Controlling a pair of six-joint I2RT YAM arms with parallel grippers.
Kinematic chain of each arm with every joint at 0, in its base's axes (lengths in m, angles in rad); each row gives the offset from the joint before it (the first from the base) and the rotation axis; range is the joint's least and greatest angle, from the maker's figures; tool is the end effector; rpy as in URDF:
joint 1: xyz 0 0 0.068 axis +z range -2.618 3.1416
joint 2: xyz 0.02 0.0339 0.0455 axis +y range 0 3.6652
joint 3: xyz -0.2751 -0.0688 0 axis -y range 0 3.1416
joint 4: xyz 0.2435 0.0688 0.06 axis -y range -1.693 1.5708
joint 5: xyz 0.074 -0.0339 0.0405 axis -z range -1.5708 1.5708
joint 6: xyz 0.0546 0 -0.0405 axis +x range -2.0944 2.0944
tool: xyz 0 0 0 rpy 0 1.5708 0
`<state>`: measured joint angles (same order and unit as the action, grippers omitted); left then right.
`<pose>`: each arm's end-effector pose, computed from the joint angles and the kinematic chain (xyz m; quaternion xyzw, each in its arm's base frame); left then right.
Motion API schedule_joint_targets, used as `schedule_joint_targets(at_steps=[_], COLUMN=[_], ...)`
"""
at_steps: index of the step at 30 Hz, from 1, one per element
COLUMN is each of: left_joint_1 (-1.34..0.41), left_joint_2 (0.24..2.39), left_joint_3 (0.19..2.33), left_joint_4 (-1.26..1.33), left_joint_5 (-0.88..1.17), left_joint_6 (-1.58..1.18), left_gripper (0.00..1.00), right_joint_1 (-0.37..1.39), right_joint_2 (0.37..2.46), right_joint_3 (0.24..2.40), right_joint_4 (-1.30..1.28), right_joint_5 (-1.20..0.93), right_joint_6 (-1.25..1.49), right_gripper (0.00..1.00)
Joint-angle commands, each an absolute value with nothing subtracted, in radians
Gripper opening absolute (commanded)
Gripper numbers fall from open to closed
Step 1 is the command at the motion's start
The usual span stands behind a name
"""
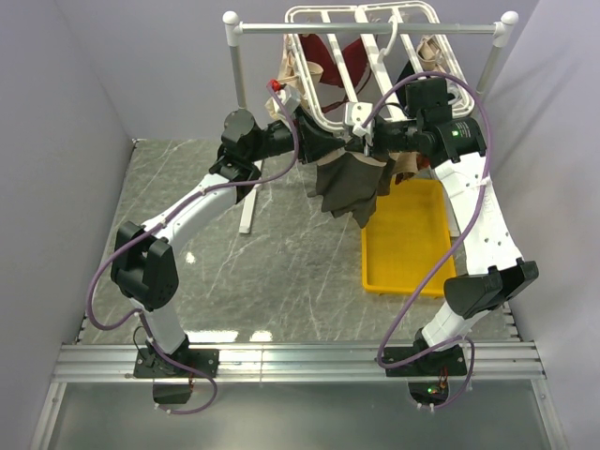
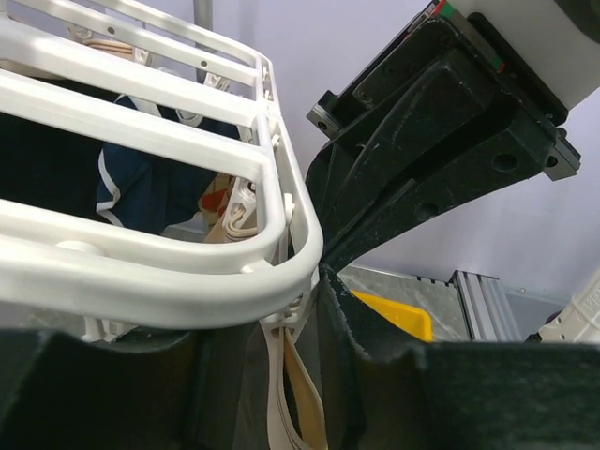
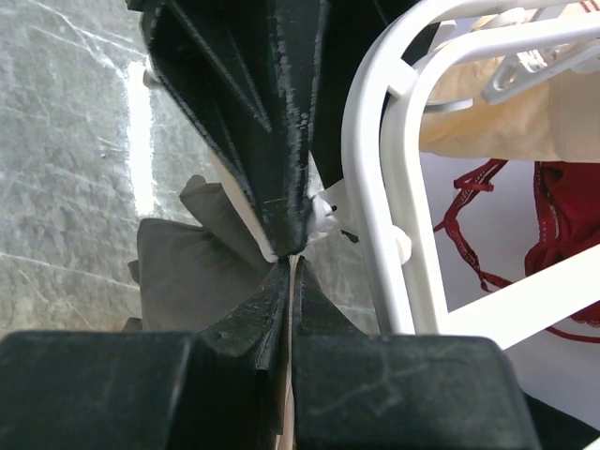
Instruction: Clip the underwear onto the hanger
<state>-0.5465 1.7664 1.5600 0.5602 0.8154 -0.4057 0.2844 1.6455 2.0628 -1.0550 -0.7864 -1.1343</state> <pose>0.3455 -0.2567 0.4308 0.3614 0.5006 -0.5467 0.5656 0.3052 0.1295 0.4744 -0.6681 0.5137 0.1405 0.5196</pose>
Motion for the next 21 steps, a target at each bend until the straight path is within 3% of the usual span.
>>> schedule_joint_targets(at_steps=[1,13,16,21], left_joint_1=[-0.548,-0.548,-0.548,-0.537], left_joint_2=[1.772,1.729,1.691,1.586], left_joint_3=[1.591,1.595,1.575,1.473], left_joint_4=[0.523,0.543,0.520,0.480], left_joint_5=[0.838,0.793,0.779,0.749], left_joint_6=[-0.391,-0.431,-0.430,-0.419], left_gripper=[0.39,0.76,0.97,0.99], right_joint_1=[0.282,0.282,0.282,0.284], right_joint_2=[1.603,1.597,1.589,1.569], right_joint_3=[2.098,2.086,2.079,2.049], right_joint_4=[-0.997,-0.965,-0.940,-0.914], right_joint_5=[-0.838,-0.836,-0.833,-0.828], right_joint_6=[-1.124,-1.101,-1.091,-1.080], right_gripper=[0.00,0.00,0.00,0.00])
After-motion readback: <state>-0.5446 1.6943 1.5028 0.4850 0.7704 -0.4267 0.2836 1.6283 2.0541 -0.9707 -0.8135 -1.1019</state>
